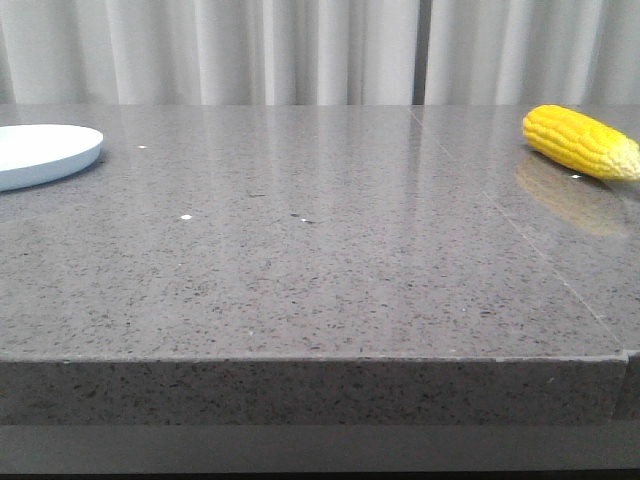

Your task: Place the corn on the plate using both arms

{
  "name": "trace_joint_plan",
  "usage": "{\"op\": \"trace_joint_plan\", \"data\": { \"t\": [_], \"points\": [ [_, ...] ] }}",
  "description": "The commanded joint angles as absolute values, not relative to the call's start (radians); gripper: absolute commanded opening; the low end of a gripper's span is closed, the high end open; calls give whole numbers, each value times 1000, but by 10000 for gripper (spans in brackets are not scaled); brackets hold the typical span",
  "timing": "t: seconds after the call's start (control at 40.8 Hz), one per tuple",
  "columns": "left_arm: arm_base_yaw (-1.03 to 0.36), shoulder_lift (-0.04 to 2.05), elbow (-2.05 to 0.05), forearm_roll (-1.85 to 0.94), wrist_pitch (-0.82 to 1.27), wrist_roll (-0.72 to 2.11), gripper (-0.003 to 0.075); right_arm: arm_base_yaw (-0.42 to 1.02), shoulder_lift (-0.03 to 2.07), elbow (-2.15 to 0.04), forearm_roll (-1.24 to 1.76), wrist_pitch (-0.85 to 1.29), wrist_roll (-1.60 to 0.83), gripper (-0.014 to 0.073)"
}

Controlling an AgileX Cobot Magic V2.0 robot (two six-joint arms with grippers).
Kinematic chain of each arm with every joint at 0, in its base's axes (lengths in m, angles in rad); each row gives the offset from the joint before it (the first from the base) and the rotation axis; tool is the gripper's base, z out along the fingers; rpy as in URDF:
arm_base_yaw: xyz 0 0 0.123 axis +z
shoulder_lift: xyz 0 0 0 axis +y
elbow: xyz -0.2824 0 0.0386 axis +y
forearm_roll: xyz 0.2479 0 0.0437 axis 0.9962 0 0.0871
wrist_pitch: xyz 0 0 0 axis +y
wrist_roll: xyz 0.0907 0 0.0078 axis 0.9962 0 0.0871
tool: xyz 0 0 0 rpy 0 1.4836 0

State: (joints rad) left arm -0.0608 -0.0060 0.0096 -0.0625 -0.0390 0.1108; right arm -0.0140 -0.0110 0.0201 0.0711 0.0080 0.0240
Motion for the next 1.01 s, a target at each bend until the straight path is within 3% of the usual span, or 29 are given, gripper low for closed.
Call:
{"op": "trace_joint_plan", "data": {
  "t": [0.0,0.245,0.589,0.981],
  "points": [
    [-58,-21,-18,-73,-149,102,-20,-22,-28,-53,71,-51,21,-87],
    [-58,35,-312,-73,-61,102,-20,-22,41,-323,71,186,21,-87],
    [-58,346,-738,-67,342,102,-20,-22,334,-719,71,459,15,-87],
    [-58,532,-740,-67,463,102,-20,-22,566,-768,71,589,15,-87]
  ]
}}
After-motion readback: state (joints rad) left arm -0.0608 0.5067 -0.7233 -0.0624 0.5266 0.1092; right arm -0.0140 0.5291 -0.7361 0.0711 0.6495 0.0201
